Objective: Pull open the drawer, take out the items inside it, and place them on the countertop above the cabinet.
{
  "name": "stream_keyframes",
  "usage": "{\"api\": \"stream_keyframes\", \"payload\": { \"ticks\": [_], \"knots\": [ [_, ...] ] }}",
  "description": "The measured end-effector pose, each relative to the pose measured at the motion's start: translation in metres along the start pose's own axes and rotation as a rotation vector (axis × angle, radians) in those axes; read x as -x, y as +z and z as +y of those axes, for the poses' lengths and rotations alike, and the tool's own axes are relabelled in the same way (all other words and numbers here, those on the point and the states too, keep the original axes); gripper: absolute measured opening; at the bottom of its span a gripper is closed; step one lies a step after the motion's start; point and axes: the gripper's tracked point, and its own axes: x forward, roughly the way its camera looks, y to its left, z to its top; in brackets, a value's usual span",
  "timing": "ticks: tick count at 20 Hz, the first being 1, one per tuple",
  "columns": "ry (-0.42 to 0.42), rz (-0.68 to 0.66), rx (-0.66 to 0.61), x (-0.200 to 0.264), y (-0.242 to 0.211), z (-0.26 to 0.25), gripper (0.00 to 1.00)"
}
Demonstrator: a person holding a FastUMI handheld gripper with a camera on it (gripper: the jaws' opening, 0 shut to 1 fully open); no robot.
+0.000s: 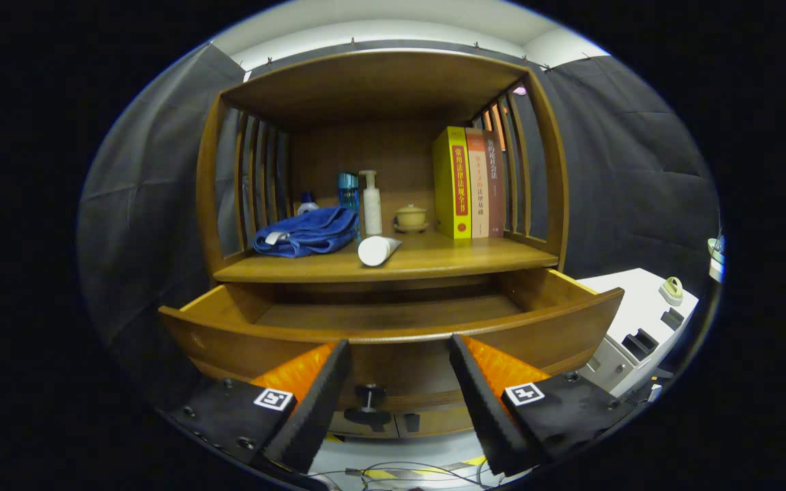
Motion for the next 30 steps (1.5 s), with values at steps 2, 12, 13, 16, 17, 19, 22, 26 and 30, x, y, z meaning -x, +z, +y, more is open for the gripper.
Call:
{"api": "stream_keyframes", "payload": {
  "ticks": [2,12,13,16,17,19,22,26,30],
  "knots": [
    [-0.007,0.006,0.004,-0.014,0.0,0.002,0.98],
    [-0.011,-0.01,0.012,-0.082,0.018,0.004,0.99],
    [-0.012,-0.01,0.014,-0.088,0.019,0.004,0.99],
    [-0.013,-0.01,0.019,-0.103,0.023,0.004,0.99],
    [-0.012,-0.01,0.02,-0.107,0.024,0.005,0.99],
    [-0.009,-0.01,0.026,-0.109,0.024,0.006,0.99],
    [-0.007,-0.023,0.025,-0.11,0.026,0.006,0.99],
    [0.004,-0.006,0.019,-0.107,0.024,0.007,0.99],
    [0.023,-0.089,0.026,-0.073,0.054,0.012,0.98]
  ]
}}
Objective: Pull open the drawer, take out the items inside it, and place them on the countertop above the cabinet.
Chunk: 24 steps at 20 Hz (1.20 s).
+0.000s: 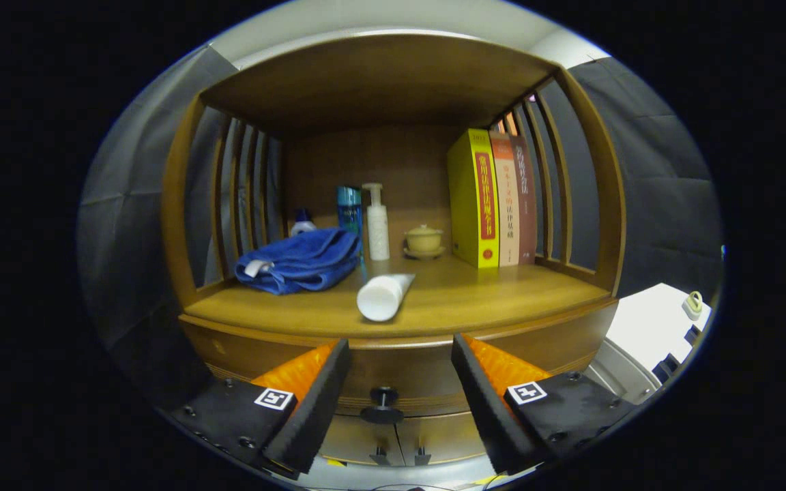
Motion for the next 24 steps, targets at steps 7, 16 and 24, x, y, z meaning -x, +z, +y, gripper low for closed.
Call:
{"api": "stream_keyframes", "payload": {
  "ticks": [7,16,24],
  "knots": [
    [-0.013,-0.074,-0.014,0.068,0.044,-0.007,0.98],
    [-0.027,-0.124,-0.001,0.125,0.069,-0.01,0.98],
    [-0.02,-0.128,-0.007,0.133,0.07,-0.007,0.98]
  ]
}}
